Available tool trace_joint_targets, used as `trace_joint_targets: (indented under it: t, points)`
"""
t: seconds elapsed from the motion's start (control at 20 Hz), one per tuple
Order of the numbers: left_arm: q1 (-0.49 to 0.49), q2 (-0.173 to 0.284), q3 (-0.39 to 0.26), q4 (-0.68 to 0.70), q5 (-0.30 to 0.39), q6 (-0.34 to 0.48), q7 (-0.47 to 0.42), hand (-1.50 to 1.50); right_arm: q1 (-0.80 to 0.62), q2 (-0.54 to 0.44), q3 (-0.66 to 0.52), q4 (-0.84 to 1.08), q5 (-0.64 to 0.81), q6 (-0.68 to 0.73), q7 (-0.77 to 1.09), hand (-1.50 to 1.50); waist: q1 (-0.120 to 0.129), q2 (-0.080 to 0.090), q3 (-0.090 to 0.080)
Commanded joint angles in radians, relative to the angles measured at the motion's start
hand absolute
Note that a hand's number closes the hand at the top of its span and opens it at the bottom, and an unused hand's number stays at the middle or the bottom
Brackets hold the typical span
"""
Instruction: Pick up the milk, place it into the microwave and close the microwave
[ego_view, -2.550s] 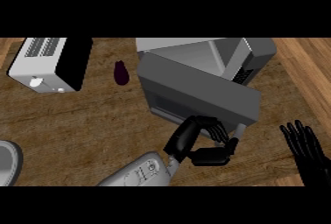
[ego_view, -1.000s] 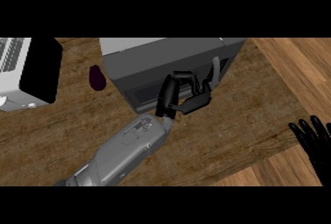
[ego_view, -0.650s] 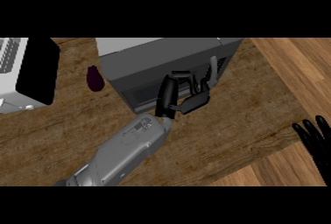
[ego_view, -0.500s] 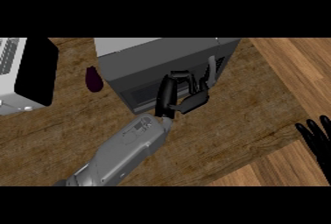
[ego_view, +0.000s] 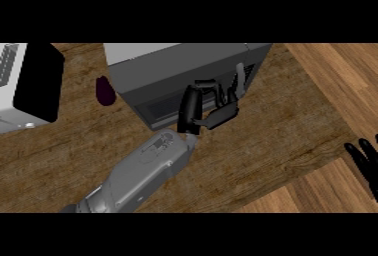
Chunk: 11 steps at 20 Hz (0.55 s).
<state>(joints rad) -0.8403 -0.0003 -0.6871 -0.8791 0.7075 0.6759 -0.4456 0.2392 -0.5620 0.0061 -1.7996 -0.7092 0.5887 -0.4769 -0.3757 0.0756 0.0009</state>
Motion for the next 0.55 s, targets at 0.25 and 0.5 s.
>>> trace_joint_targets:
  t: [0.25,0.5]
  points:
    - [-0.096,0.000,0.039,0.097,0.042,-0.030,0.004,1.50,0.028,-0.027,-0.005,-0.036,-0.051,0.042,0.013,-1.50,-0.016,0.014,-0.002]
    - [-0.102,0.000,0.029,0.103,0.059,-0.033,-0.007,1.50,0.039,-0.050,-0.021,-0.053,-0.081,0.058,0.026,-1.50,-0.022,0.013,-0.001]
